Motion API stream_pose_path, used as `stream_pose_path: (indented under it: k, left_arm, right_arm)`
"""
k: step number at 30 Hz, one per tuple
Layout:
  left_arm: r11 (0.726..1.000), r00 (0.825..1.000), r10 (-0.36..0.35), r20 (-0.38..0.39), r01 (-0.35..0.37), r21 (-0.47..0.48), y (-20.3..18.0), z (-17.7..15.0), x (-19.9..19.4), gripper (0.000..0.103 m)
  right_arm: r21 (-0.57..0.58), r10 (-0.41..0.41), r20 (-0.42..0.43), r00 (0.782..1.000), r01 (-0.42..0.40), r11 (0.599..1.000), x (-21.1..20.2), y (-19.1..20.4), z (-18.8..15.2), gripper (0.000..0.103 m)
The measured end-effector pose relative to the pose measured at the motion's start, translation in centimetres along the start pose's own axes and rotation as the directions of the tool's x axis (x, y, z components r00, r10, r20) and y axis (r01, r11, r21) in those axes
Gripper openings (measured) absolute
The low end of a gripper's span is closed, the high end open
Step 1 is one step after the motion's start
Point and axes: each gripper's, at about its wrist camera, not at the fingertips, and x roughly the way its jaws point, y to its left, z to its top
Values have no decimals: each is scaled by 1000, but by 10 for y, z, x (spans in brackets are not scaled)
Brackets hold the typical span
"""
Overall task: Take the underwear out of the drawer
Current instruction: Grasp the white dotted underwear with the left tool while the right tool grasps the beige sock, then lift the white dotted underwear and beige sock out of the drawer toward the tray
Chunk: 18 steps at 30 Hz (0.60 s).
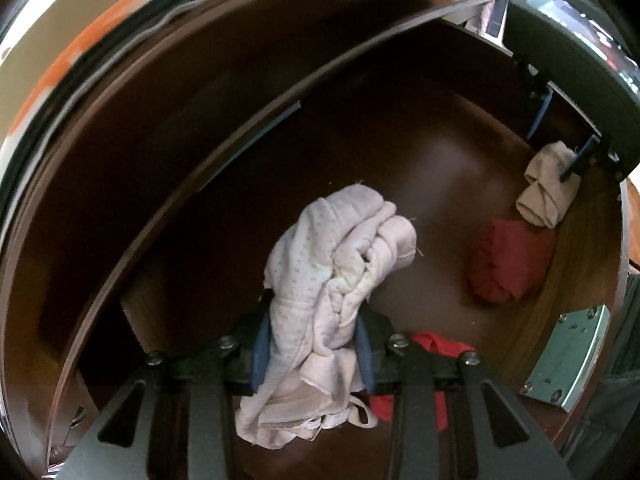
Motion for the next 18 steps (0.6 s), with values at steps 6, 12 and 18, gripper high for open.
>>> stream_pose_path:
  k: [6,12,18]
  left_arm:
    - [1000,1000,-12,12,12,-13,7,-17,-11,34]
    - [998,998,-22,56,25,-54,22,-26,-26,34]
    - [992,993,-26,111,39,-119,33,-32,-41,34]
  right_arm:
    - [-24,92,-43,995,-93,995,8,0,9,33]
    - [33,67,51,996,-69,997,16,5,-1,24]
    - [149,-30,203,979,-1,989,7,14,-16,17]
